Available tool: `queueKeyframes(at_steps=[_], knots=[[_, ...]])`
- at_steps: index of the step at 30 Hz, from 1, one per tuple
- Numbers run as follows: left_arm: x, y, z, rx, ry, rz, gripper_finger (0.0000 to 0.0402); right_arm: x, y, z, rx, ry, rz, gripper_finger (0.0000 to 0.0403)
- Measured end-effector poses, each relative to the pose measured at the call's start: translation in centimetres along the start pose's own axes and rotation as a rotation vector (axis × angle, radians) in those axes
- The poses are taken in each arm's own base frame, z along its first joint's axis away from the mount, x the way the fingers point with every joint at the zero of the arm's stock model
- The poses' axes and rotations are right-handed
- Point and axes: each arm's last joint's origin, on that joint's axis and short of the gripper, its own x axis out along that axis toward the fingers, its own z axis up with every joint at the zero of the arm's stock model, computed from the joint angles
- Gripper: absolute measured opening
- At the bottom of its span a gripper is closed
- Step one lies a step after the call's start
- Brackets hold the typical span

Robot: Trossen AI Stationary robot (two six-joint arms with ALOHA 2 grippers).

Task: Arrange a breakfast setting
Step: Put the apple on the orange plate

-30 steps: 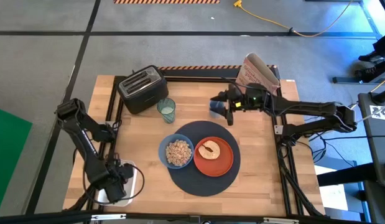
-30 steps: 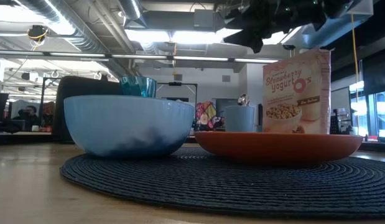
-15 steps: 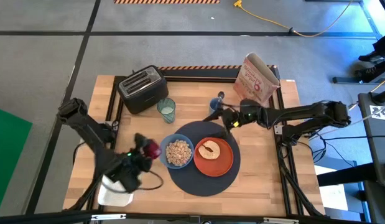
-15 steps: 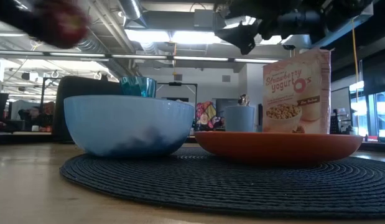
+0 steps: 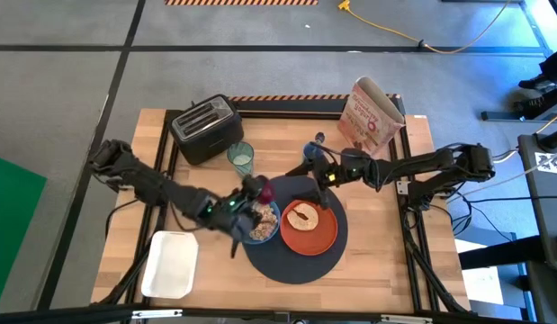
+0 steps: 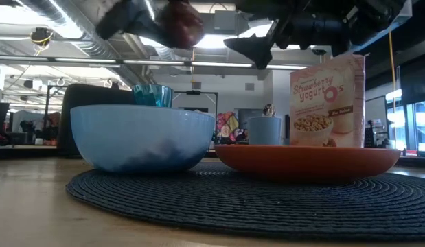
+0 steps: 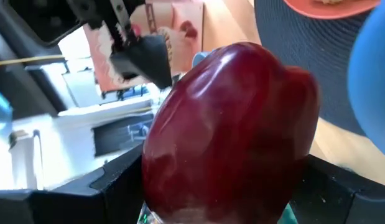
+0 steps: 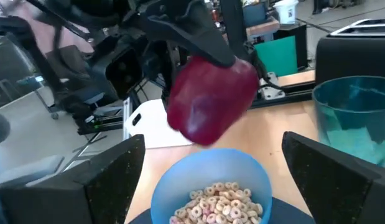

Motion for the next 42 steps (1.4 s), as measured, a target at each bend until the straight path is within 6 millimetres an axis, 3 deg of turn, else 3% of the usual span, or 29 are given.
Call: queueKeyframes(at_steps=[9,16,21,28,37,42], knots=[[3.7,2.8,-0.3,0.088,-0.104,0.017,0.0312,0.0,-0.4,0.1,-0.067,-0.032,-0.137,0.0367],[6.8,2.3,0.3,0.317,-0.068,0.042,0.0312,0.2,-0.4,0.4,-0.07,-0.012,-0.144,0.0367],[8.1,2.7,1.2,0.322,-0.075,0.124,0.0312,0.4,-0.4,0.8,-0.045,-0.003,-0.162,0.0367],[8.2,3.1,1.5,0.357,-0.092,0.169,0.0312,0.4,-0.5,0.6,-0.029,0.008,-0.178,0.0365],[8.2,3.1,1.5,0.353,-0.088,0.166,0.0314,0.4,-0.5,0.7,-0.042,0.004,-0.184,0.0297],[8.2,3.0,1.6,0.242,-0.119,0.15,0.034,0.4,-0.5,0.6,-0.091,0.013,-0.19,0.0298]])
